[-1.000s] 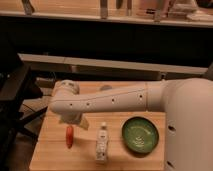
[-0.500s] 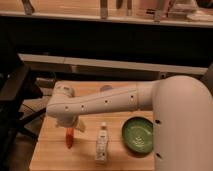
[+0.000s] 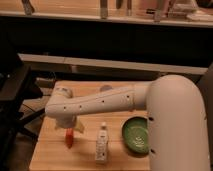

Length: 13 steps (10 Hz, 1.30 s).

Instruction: Drag the pepper across the table

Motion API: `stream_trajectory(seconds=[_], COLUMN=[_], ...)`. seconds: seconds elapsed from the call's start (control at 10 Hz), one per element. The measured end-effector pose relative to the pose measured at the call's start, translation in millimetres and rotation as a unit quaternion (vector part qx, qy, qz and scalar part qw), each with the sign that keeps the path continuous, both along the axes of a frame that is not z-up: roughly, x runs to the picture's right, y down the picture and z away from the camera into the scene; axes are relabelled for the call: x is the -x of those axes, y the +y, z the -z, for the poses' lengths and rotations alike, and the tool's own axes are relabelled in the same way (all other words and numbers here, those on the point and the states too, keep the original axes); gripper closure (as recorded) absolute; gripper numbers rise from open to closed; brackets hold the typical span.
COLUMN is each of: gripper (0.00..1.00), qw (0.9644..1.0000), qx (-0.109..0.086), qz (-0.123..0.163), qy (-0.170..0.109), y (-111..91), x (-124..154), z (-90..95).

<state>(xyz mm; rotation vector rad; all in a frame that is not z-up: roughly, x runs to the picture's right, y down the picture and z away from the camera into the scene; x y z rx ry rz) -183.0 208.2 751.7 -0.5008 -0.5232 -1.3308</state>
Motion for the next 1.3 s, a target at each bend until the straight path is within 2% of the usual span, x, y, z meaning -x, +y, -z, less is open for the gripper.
stream_trajectory(seconds=[0.6,1.3], gripper=[0.20,0.20], qw=[0.9991,0.9968], qx=[0.021,0.036], qz=[0.033,0.066], qy=[-0.016,-0.027], y=[14,20], x=[13,24], z=[-15.4,-32.3])
